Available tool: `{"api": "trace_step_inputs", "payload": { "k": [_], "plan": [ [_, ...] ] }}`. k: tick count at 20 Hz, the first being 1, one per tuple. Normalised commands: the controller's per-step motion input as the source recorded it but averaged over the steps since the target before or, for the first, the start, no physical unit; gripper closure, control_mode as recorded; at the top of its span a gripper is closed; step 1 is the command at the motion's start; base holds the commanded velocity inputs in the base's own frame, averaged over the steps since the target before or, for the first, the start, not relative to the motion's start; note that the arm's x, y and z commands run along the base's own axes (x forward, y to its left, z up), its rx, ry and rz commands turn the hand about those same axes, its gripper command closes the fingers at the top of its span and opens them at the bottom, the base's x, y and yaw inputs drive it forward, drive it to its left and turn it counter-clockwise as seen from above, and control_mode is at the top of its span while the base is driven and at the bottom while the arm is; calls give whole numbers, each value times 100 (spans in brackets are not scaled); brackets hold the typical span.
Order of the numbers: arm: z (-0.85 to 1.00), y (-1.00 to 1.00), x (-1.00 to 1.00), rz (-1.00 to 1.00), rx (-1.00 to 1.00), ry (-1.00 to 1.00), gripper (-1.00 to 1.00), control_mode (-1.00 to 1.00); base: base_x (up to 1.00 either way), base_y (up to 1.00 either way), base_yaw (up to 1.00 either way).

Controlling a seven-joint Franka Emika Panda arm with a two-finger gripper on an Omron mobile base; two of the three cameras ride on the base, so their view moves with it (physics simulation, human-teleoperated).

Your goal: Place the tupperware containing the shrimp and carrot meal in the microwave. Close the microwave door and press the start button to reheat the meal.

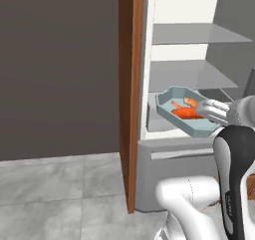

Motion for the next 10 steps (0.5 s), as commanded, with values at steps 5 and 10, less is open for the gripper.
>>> {"api": "trace_step_inputs", "payload": {
  "k": [5, 10],
  "plan": [
    [0, 0, 0, 0, 0, 0, 100, 100, -15, 57, -71],
    [0, 0, 0, 0, 0, 0, 100, 100, -24, 14, -94]
  ]
}}
